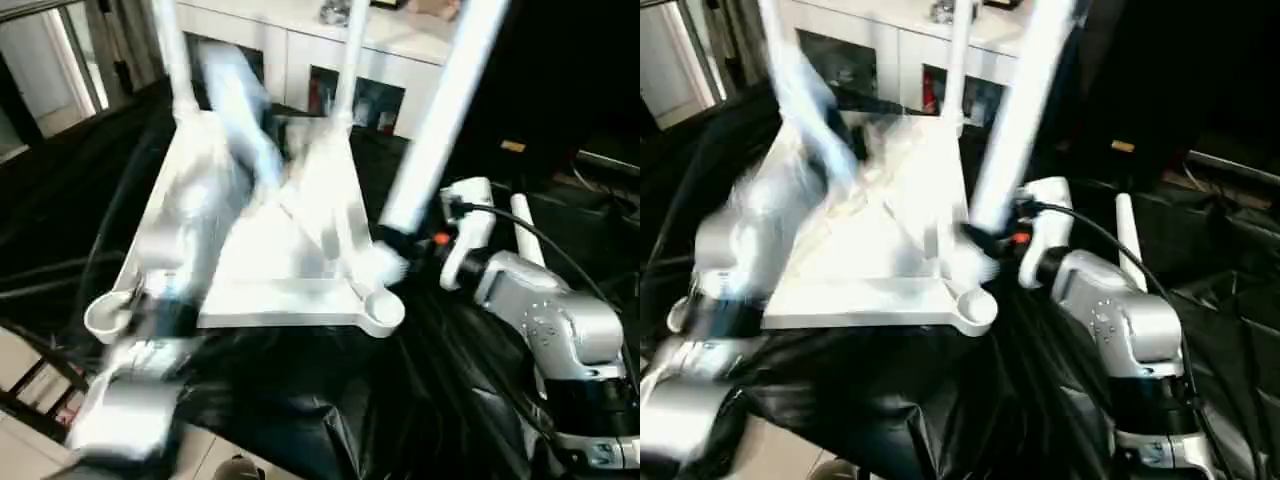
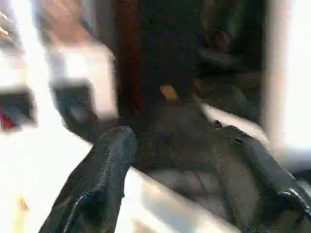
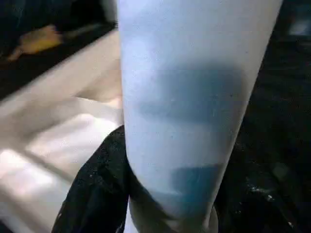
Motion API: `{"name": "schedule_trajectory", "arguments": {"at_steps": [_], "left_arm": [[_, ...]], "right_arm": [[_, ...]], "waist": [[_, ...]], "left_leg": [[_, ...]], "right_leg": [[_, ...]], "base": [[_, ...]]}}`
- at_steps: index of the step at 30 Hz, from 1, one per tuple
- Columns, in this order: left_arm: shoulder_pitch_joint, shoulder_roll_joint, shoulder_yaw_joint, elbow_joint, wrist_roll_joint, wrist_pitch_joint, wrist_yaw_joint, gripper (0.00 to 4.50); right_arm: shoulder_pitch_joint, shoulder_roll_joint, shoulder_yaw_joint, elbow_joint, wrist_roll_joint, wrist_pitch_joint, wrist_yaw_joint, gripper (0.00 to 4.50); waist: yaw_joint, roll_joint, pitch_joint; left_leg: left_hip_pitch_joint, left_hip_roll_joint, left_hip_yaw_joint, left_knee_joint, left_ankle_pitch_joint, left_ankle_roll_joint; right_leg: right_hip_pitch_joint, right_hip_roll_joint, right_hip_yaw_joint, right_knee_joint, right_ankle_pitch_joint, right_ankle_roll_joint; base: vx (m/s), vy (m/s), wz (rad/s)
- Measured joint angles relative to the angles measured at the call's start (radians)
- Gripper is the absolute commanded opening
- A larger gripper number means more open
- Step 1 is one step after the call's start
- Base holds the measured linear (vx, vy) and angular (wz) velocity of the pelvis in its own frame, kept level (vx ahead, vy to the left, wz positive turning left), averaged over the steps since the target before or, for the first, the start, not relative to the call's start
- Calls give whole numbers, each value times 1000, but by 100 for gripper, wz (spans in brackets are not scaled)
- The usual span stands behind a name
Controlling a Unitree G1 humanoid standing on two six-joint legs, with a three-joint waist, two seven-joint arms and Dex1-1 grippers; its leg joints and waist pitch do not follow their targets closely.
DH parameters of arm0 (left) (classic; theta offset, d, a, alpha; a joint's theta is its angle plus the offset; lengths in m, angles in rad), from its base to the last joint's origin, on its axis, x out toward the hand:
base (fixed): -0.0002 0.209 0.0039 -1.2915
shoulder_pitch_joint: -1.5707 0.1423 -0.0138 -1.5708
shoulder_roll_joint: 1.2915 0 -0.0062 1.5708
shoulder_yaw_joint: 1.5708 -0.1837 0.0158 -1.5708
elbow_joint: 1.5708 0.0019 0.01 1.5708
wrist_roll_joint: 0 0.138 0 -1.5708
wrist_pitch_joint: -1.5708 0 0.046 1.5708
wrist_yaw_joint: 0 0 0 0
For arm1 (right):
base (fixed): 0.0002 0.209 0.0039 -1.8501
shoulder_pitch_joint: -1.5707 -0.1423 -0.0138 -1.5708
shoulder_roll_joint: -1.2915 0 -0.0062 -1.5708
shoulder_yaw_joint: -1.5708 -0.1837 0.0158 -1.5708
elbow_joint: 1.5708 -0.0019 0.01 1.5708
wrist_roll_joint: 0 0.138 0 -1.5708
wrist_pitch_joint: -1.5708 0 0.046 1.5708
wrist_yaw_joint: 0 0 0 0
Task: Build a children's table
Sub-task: Insert table leg to table base
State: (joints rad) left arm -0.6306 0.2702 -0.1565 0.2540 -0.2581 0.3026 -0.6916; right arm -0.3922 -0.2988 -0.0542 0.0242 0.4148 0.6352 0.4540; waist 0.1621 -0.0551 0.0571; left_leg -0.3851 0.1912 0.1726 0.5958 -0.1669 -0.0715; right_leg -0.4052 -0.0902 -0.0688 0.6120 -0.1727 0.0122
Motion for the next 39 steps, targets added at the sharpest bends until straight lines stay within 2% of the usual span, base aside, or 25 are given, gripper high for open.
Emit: {"name": "schedule_trajectory", "arguments": {"at_steps": [3,7,11,15,18,22,25,27,30,34,37,39], "left_arm": [[32,48,-86,-40,11,-4,-121,303],[78,113,-177,-58,22,-6,-250,303],[93,136,-235,-31,73,-6,-298,303],[83,137,-249,75,137,-26,-295,303],[72,137,-252,123,147,-28,-286,267],[68,145,-254,127,148,-28,-303,228],[65,145,-255,148,158,-36,-330,217],[59,147,-255,157,159,-39,-345,188],[59,147,-255,156,157,-33,-364,179],[59,146,-255,159,158,-33,-365,139],[57,146,-255,165,163,-34,-374,126],[54,146,-255,169,167,-35,-378,99]], "right_arm": [[15,-20,20,24,-43,-46,-7,189],[39,-26,23,24,-59,-58,4,189],[43,-26,25,24,-64,-62,8,189],[49,-24,44,24,-66,-84,16,189],[59,-23,54,22,-69,-90,26,189],[66,-22,56,17,-69,-90,36,189],[76,-22,57,17,-69,-90,38,189],[78,-23,60,17,-69,-90,38,189],[78,-22,60,17,-69,-90,38,189],[78,-20,60,17,-69,-90,38,189],[78,-19,60,17,-68,-90,40,189],[78,-19,60,17,-66,-90,44,189]], "waist": [[-5,0,0],[-18,0,0],[-23,0,0],[-23,0,0],[-21,0,0],[-20,1,0],[-21,1,0],[-21,1,0],[-21,1,0],[-21,1,0],[-21,1,0],[-21,1,0]], "left_leg": [[1,0,1,0,0,0],[1,0,1,-1,0,0],[2,0,1,-1,0,0],[3,0,1,-1,0,0],[2,0,1,-1,0,0],[2,0,1,-1,0,0],[2,0,1,-1,0,0],[2,0,1,-1,0,0],[3,0,1,-1,0,0],[3,0,1,-1,0,0],[3,0,1,-1,0,0],[3,0,1,-1,0,0]], "right_leg": [[-1,0,0,1,2,-4],[-1,0,1,1,2,-4],[-1,0,1,2,0,-1],[-1,0,1,3,0,-1],[-1,0,1,2,1,-1],[-1,0,1,3,1,-3],[-1,0,1,3,3,-5],[-1,0,1,3,3,-5],[-1,0,1,3,3,-5],[-1,0,1,3,3,-5],[-1,0,1,3,3,-5],[-1,0,1,3,3,-5]], "base": [[0,0,0],[0,0,0],[0,0,0],[0,0,0],[0,0,0],[0,0,0],[0,0,0],[0,0,0],[0,0,0],[0,0,0],[0,0,0],[0,0,0]]}}
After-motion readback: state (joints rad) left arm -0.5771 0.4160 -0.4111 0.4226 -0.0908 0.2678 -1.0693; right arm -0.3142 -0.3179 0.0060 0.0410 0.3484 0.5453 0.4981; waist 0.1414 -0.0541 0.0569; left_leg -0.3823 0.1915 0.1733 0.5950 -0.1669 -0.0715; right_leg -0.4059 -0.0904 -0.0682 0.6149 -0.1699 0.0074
